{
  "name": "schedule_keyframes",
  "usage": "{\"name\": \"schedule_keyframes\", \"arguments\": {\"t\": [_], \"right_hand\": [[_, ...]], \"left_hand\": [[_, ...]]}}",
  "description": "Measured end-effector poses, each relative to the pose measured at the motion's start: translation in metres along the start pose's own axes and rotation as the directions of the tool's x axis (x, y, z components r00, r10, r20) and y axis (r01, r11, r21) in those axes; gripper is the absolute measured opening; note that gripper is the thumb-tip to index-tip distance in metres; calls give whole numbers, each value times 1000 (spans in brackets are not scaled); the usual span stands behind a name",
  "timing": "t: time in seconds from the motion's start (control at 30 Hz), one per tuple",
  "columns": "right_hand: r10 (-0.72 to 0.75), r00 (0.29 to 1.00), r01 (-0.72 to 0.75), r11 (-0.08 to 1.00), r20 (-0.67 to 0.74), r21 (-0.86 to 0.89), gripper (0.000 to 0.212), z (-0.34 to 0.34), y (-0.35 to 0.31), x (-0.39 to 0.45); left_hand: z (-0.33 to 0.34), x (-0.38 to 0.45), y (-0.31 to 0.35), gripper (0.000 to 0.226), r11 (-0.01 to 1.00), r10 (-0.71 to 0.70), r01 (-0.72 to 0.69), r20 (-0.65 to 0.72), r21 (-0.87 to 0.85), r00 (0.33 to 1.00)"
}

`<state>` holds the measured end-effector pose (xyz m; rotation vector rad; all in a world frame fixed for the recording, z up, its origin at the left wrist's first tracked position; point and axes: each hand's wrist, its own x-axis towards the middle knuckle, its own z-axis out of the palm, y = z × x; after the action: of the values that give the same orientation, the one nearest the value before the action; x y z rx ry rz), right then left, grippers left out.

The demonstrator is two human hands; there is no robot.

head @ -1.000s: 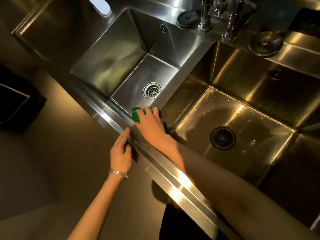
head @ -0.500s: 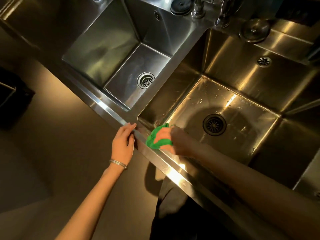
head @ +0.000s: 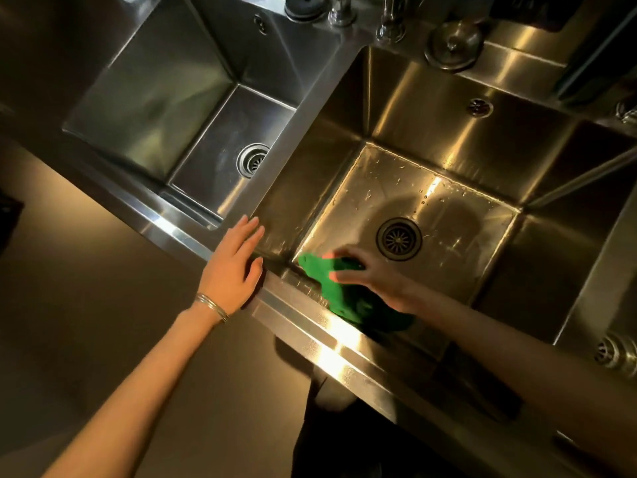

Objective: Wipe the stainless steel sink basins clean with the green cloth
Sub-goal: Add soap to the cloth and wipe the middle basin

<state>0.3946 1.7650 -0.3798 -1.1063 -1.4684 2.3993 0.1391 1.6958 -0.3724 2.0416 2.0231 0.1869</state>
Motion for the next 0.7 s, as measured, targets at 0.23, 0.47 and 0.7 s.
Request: {"name": "schedule_keyframes", "arguments": {"t": [0.23, 0.47, 0.7], "right_hand": [[-51, 988, 52, 999, 149, -2, 40, 36, 6, 89], [115, 993, -99, 947, 35, -304, 36, 24, 57, 173], [-24, 997, 46, 949, 75, -313, 39, 31, 40, 163]], "left_hand": [[10, 13, -21, 64, 984, -9, -7, 89, 178, 996], [16, 15, -20, 64, 989, -17, 13, 22, 144, 1000], [15, 16, -20, 64, 989, -25, 22, 24, 144, 999]]}}
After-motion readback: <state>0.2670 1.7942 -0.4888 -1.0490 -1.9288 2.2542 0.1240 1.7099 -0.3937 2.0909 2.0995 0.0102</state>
